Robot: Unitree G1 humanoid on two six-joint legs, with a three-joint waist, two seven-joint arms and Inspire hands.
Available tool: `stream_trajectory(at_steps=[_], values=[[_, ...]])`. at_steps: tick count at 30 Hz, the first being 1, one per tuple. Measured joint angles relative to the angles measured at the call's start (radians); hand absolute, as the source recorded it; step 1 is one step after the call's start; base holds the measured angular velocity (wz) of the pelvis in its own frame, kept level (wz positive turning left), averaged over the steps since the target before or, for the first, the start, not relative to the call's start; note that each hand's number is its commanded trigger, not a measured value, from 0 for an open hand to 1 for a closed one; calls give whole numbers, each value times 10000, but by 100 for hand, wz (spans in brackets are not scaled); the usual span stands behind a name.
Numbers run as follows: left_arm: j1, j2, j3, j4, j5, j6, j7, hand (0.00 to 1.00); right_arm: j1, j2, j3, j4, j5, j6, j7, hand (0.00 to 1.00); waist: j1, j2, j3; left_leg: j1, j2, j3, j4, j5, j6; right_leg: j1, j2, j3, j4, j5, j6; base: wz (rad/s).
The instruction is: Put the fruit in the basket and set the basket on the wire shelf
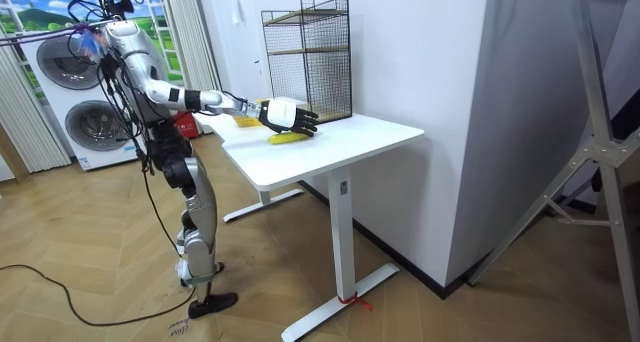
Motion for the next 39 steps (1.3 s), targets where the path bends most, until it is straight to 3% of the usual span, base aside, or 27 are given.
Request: stream_trajectory(at_steps=[10, 16, 25, 26, 27, 39], values=[[85, 89, -29, 8, -102, 5, 2, 0, 58, -90, 117, 213, -412, 1, 769, 0, -16, -140, -53, 17, -15, -8, 42, 5, 9, 32, -20, -17, 17, -8, 12, 1], [204, 86, -31, 6, -85, 59, 38, 0, -142, -154, 89, 697, -809, 24, 1213, 0, 4, -328, -4, -19, -31, -183, 99, -1, 12, 127, -33, -168, 14, -10, 12, 8], [340, 120, -87, -12, -42, 145, 16, 0, -349, -362, 75, 1186, -1242, 22, 1532, 0, -63, -322, -9, 18, -114, -430, 177, 1, 34, 368, -96, -440, -147, -15, 25, 9], [345, 120, -40, -41, -16, 169, 8, 0, -374, -368, 60, 1231, -1258, 22, 1546, 83, -65, -325, -12, 20, -115, -431, 177, 1, 34, 368, -96, -441, -147, -14, 26, 0], [340, 120, -16, -82, -4, 193, 6, 0, -374, -371, 57, 1242, -1274, 23, 1554, 100, -67, -324, -13, 22, -116, -434, 178, 1, 34, 369, -96, -439, -147, -13, 27, 0], [240, 191, -10, -464, 7, 320, 18, 0, -941, -705, -232, 2006, -2513, 31, 1236, 100, -20, -264, -25, 15, -97, -556, 145, 1, 31, 382, -58, -497, -135, -5, 29, 1]])
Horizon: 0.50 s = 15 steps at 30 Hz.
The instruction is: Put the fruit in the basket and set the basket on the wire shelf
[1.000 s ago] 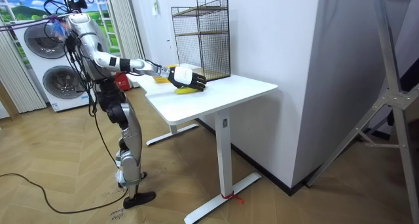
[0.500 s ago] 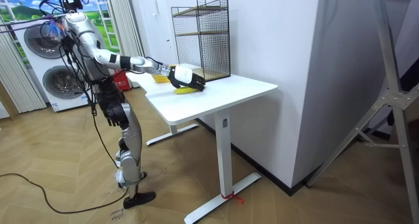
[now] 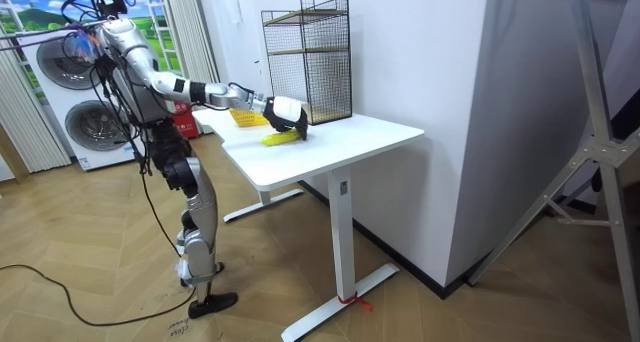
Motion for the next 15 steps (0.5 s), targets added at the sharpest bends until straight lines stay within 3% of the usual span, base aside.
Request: stream_trajectory(at_steps=[5, 15], values=[[-131, 10, -75, 52, 0, 198, 3, 0, -5, -44, -103, 369, -192, -10, 41, 100, -20, -10, -4, 29, -11, -85, 18, 0, 0, 52, -5, -97, -9, 0, 1, 5], [-293, 90, -325, 103, -5, 194, 40, 0, -172, 35, -102, 852, -16, -8, -54, 100, 22, 2, -7, 174, -2, -111, -4, -13, -6, 168, 2, -153, -13, 0, 1, 0]])
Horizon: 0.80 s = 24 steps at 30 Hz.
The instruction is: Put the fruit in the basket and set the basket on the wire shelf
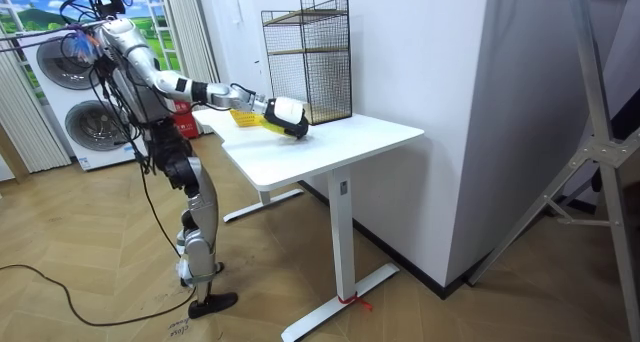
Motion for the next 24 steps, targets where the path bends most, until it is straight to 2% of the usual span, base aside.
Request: stream_trajectory(at_steps=[9, 12, 19, 24], values=[[37, 3, 27, -5, -3, -8, -3, 0, 27, 16, -35, -229, -51, 16, 19, 100, -19, 130, -77, 16, -1, 12, 7, 1, 0, -14, -2, 65, 8, 1, -1, -1], [26, 4, 41, -16, -7, -45, -2, 0, 56, 17, 14, -669, 12, 334, 185, 100, -8, 164, -85, -16, 7, 52, 1, 2, 0, -25, -1, 121, 39, 1, -2, -5], [-7, -1, -80, 7, -7, -44, -2, 0, 565, 51, 225, -1833, 326, 661, 402, 100, 22, 121, -61, -10, 4, 149, -27, 4, 0, -41, 7, 205, 36, 1, -1, -2], [30, -41, -81, 19, -24, -26, -47, 0, 1017, 241, 432, -3430, 301, 808, 819, 100, 18, 205, -13, 0, 31, 300, -62, 5, 1, -103, 34, 359, 49, 1, -2, -8]])
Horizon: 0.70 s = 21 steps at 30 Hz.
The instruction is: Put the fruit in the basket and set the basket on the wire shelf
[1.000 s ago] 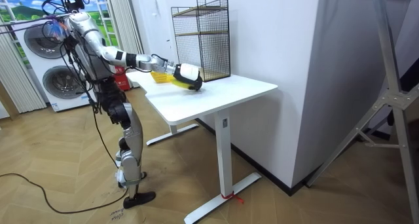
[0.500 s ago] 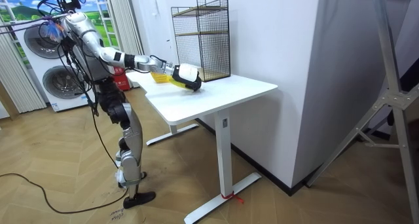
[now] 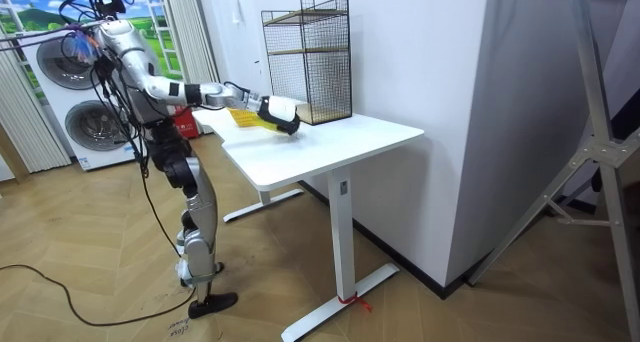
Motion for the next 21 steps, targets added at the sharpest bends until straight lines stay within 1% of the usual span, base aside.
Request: stream_trajectory(at_steps=[2, 4, 9, 11, 16, 21], values=[[10, -3, 4, -1, -67, -1, -12, 0, 165, 121, 10, -1076, 112, 19, 183, 100, 10, 58, 45, -13, 9, 41, -37, 0, 0, -71, 12, 139, 18, 0, -1, -10], [1, 1, 4, -7, -54, -6, -13, 0, 174, 152, 17, -1713, 267, 30, 302, 100, -19, 95, 70, -11, 9, 107, -62, 0, 0, -84, 11, 152, 15, 0, 0, -3], [14, 4, -185, 2, -47, -134, -6, 0, 171, 185, 144, -2786, 407, 25, 375, 100, -17, 73, 75, -7, 21, 122, -110, 0, 1, -94, 15, 145, 5, 0, 0, 0], [25, 6, -186, 2, -48, -249, 9, 0, 170, 197, 156, -3132, 562, 17, 374, 100, -18, 58, 72, -14, 23, 117, -142, 0, 1, -111, 15, 142, 2, 0, 0, 0], [5, 4, -176, 333, -57, -389, 1, 0, 171, 229, 166, -3712, 845, 11, 483, 100, -14, 25, 48, -65, 44, 192, -150, 1, 1, -218, 30, 213, 15, 0, 0, -5], [-7, 8, -175, 350, -61, -481, 5, 0, 170, 229, 192, -4029, 1255, -46, 483, 100, 23, 17, 44, -60, 44, 263, -80, 2, 2, -240, 28, 286, 17, 0, 0, -4]])
